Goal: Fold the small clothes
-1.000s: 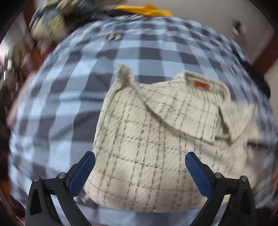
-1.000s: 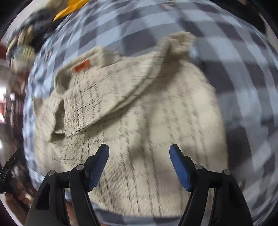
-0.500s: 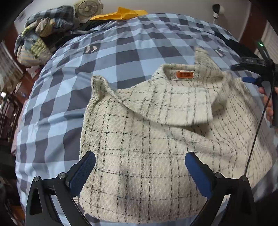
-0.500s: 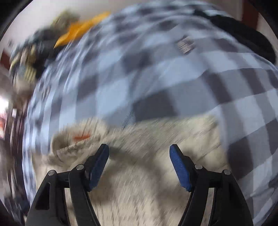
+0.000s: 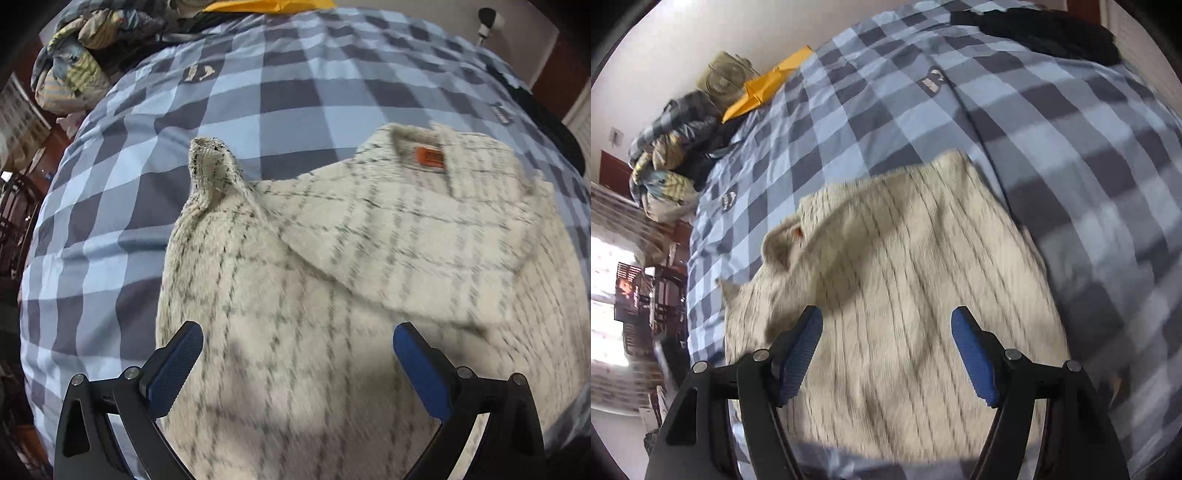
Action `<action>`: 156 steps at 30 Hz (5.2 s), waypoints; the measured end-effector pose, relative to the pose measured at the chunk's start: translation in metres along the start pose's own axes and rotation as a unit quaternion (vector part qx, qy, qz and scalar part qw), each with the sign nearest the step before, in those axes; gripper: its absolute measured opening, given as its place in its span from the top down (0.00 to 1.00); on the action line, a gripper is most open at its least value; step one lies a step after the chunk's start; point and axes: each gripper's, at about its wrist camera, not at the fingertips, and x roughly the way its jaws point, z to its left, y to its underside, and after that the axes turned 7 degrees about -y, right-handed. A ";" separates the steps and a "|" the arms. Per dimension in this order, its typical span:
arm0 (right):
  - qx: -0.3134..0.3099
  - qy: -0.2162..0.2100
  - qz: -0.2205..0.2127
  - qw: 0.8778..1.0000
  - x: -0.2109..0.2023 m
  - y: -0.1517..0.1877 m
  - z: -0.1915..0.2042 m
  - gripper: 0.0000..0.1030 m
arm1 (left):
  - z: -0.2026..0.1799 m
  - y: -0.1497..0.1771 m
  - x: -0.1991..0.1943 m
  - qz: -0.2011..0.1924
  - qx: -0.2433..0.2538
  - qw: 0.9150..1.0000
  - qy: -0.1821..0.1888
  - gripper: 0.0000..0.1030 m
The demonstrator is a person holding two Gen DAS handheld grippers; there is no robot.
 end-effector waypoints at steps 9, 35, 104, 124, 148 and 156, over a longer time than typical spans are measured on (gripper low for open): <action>-0.035 0.022 0.041 0.998 0.056 -0.001 -0.005 0.32 | -0.012 -0.062 0.031 -0.014 0.005 1.000 0.002 0.00; -0.127 -0.020 0.042 0.991 0.197 -0.090 0.075 0.33 | 0.094 -0.012 0.025 -0.039 -0.079 0.996 -0.025 0.00; 0.231 -0.017 -0.062 0.971 0.045 -0.089 -0.196 0.85 | 0.170 0.016 0.009 -0.089 -0.155 0.977 0.118 0.00; 0.105 0.008 -0.061 0.993 0.022 -0.066 -0.130 0.31 | 0.023 -0.085 0.085 0.031 0.104 0.994 0.023 0.73; 0.106 0.002 -0.035 0.994 0.034 -0.061 -0.124 0.31 | 0.003 -0.087 0.061 0.016 0.112 0.987 0.118 0.98; 0.082 0.000 -0.023 0.996 0.040 -0.060 -0.116 0.31 | 0.020 -0.069 0.046 -0.012 0.016 0.986 0.163 0.98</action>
